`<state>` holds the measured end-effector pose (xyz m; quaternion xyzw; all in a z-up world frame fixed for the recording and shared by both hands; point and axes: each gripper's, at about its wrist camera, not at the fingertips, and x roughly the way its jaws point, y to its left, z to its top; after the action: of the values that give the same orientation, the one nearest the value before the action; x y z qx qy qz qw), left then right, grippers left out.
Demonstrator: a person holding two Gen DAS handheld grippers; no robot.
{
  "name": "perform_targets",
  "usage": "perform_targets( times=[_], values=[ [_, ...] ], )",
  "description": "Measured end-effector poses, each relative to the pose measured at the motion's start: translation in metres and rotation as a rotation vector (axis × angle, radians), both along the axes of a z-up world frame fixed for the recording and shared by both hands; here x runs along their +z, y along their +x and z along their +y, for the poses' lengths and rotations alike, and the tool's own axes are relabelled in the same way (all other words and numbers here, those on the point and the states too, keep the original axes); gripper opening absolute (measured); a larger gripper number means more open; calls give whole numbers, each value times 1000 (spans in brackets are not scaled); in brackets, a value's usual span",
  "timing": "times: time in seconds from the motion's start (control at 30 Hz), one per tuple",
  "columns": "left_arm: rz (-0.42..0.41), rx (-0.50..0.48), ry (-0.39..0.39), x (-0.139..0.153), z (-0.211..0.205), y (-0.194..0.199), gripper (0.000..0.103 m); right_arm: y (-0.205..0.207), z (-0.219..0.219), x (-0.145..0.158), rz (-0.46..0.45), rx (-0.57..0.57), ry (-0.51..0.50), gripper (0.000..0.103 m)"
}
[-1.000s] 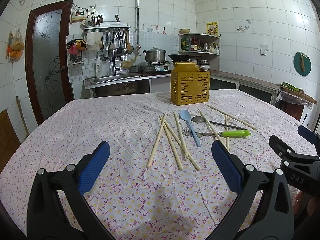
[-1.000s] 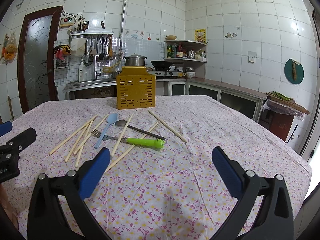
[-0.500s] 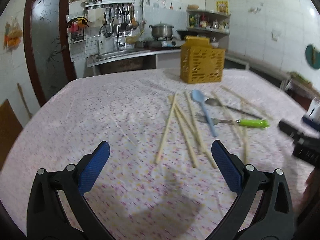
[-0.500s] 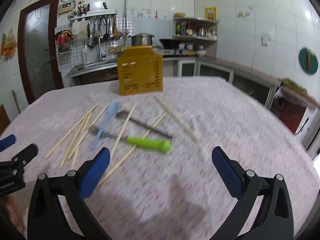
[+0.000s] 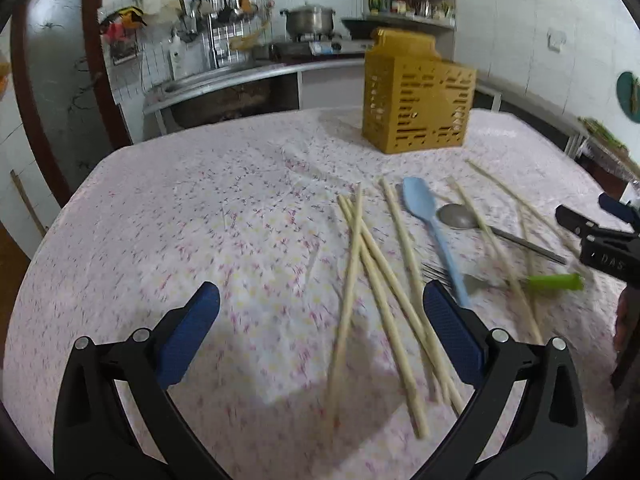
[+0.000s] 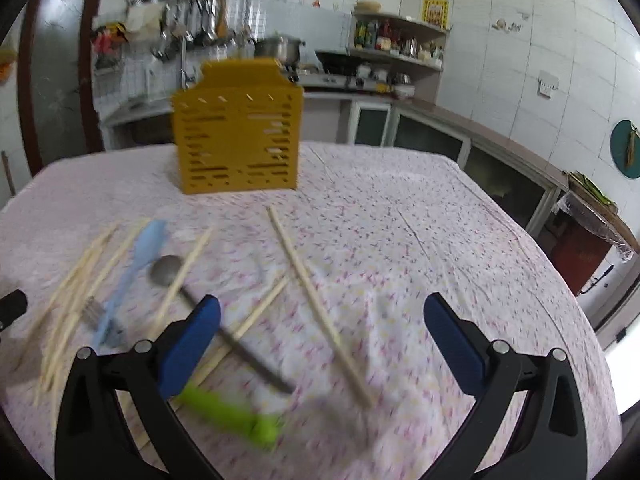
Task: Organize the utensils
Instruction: 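Lower the right tool onto a chopstick and close it while the left tool closes on another chopstick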
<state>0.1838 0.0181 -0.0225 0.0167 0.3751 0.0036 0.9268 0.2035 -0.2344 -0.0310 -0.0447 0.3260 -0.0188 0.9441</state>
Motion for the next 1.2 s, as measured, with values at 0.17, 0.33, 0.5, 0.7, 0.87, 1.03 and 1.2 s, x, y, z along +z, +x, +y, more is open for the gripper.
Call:
perform_targets(
  times=[0.17, 0.33, 0.5, 0.7, 0.87, 1.03, 1.2],
  values=[
    [38, -27, -44, -5, 5, 30, 98, 35, -6, -7, 40, 46, 23, 99],
    [76, -34, -45, -14, 6, 52, 97, 59, -13, -13, 68, 60, 57, 99],
    [106, -53, -44, -20, 4, 66, 92, 74, -7, -17, 86, 84, 50, 99],
    [169, -71, -74, -30, 3, 76, 73, 96, 1, -24, 140, 120, 55, 79],
    [185, -72, -86, -30, 5, 82, 58, 108, -1, -31, 185, 125, 84, 55],
    [197, -81, -95, -28, 1, 89, 39, 118, 4, -34, 210, 137, 73, 42],
    [237, -84, -147, -26, 1, 105, 19, 125, 11, -34, 222, 143, 59, 38]
  ],
)
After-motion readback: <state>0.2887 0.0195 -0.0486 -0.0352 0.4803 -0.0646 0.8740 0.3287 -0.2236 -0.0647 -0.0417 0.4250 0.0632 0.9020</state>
